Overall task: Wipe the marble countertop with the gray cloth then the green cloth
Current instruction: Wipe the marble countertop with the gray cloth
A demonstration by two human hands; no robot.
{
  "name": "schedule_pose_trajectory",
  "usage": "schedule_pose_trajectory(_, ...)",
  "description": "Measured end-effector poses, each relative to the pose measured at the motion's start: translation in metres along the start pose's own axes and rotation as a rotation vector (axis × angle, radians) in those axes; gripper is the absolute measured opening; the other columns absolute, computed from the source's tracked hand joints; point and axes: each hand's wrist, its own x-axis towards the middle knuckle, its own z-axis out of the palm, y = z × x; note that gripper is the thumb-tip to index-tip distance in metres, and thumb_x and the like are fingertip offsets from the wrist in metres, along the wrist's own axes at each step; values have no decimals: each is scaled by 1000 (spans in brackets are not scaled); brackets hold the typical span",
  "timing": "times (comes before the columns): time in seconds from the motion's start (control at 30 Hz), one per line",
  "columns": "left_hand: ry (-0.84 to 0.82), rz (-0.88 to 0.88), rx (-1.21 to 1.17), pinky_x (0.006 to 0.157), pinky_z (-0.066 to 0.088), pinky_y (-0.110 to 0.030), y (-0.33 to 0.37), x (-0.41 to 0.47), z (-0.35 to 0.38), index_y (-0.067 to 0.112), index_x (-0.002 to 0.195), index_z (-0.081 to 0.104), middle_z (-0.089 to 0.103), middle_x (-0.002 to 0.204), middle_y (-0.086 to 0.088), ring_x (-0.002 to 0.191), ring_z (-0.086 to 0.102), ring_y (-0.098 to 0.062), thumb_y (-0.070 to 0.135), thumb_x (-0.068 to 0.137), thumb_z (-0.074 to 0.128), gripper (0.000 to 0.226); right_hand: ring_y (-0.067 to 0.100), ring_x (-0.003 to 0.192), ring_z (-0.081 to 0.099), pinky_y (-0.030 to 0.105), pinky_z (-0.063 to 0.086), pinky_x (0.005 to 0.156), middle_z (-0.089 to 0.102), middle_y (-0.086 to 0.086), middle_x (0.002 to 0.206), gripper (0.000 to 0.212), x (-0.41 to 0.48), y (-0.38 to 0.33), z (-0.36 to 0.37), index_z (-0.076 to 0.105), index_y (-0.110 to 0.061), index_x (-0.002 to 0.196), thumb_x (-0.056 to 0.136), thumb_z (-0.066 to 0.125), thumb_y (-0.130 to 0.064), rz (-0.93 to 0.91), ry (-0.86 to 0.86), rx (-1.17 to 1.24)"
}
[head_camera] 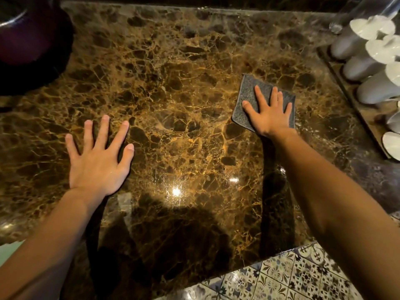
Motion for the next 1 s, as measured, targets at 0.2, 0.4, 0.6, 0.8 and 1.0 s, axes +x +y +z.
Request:
schedule_pose_trajectory(0.2, 0, 27, -9, 120, -9, -62, 9, -1, 0, 54, 154, -8, -11, 170, 8, 155, -14, -27, 68, 98, 2, 59, 24, 157, -13, 54, -10, 124, -10, 8, 172, 78, -85, 30, 17, 1, -48, 160, 92, 13, -84, -25, 54, -43)
schedule_pose_trajectory(0.4, -29, -22, -4, 119, -9, -63, -4, 3, 1, 55, 154, -7, -10, 170, 7, 155, -12, -28, 71, 95, 1, 61, 23, 157, -14, 53, -7, 125, -12, 7, 172, 74, -199, 31, 59, -5, -49, 159, 94, 14, -80, -122, 52, -63)
schedule_pose_trajectory(0.6, -35, -20, -1, 119, -9, -62, 0, 1, 0, 55, 154, -6, -10, 170, 8, 155, -12, -27, 72, 94, 0, 62, 23, 157, -15, 55, -5, 126, -13, 6, 171, 73, -282, 45, 80, -2, -49, 159, 95, 18, -79, -101, 61, -55)
schedule_pose_trajectory(0.8, -13, -12, 5, 119, -7, -63, 0, 1, 0, 53, 155, -4, -6, 170, 7, 156, -9, -29, 70, 96, 4, 61, 23, 157, -12, 54, -9, 125, -14, 5, 171, 78, -209, 48, 56, -6, -55, 157, 88, 13, -86, -15, 51, -57)
schedule_pose_trajectory(1.0, 5, -11, 17, 120, -6, -63, -2, 2, 4, 53, 155, -6, -8, 170, 7, 156, -9, -28, 69, 97, 4, 60, 24, 157, -12, 58, -9, 123, -11, 7, 172, 83, -84, 58, 15, 0, -52, 158, 86, 14, -90, 133, 29, -3)
